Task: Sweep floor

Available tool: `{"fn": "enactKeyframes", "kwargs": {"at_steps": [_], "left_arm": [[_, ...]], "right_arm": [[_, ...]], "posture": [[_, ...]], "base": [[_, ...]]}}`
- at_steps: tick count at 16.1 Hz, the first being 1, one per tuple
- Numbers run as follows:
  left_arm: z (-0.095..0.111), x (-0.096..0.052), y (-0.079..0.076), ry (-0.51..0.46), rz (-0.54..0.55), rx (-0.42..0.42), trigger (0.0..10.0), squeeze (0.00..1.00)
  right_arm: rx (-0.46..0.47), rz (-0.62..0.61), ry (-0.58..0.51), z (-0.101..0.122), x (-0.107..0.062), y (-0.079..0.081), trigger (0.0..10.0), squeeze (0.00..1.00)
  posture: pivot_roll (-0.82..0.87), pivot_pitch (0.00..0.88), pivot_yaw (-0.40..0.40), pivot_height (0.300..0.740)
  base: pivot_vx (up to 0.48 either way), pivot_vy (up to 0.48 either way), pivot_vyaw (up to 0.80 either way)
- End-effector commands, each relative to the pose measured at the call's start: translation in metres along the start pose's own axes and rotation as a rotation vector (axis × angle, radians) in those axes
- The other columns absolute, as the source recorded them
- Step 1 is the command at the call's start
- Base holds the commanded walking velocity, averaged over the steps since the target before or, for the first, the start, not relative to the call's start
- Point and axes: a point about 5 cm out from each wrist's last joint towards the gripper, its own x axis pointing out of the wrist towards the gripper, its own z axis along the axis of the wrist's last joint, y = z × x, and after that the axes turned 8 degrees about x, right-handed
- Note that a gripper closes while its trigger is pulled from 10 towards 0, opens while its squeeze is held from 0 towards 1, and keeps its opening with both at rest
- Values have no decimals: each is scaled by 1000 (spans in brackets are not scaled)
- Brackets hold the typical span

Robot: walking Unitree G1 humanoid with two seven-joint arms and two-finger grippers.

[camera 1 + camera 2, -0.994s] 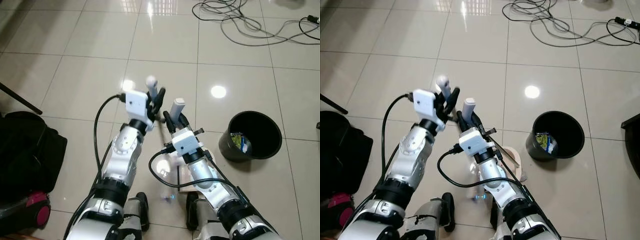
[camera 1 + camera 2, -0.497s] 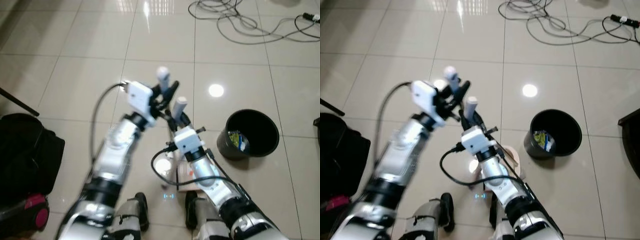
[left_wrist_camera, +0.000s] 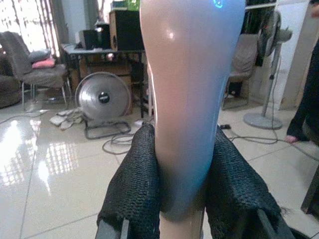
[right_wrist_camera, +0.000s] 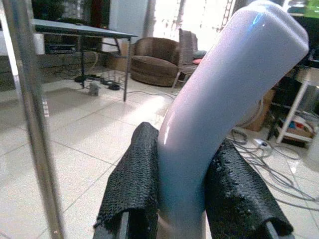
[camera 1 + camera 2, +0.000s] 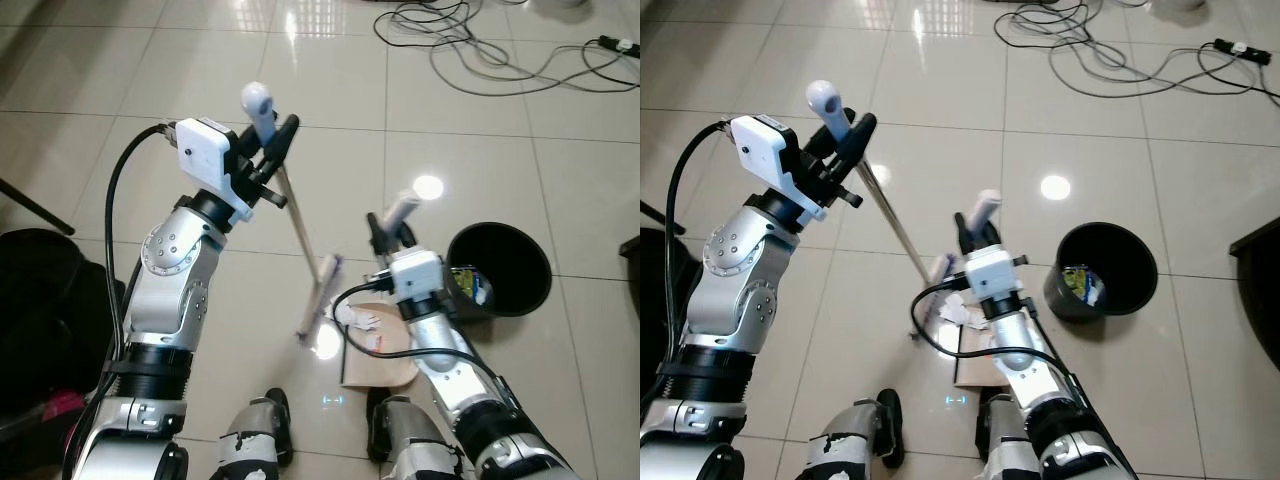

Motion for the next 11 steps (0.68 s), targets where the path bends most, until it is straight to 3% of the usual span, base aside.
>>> {"fn": "enactKeyframes", "kwargs": {"at_steps": [1, 4, 6, 11], "left_arm": [[-14, 0, -5, 44, 7, 42, 10000, 0], [-51, -8, -21, 185, -22, 133, 10000, 0], [-72, -11, -28, 256, 23, 126, 10000, 0], [-86, 6, -52, 260, 91, 102, 10000, 0]], "right_arm": [[30, -26, 27, -4, -9, -3, 10000, 0], [45, -26, 32, -4, -13, 0, 10000, 0], [66, -16, 33, -3, -14, 6, 10000, 0], [90, 7, 22, 3, -17, 21, 10000, 0]], "posture": [[136, 266, 4, 740], [129, 280, 10, 740], [121, 294, 26, 740], [60, 344, 76, 740]], "base": [[0, 0, 0], [0, 0, 0], [0, 0, 0], [0, 0, 0]]}}
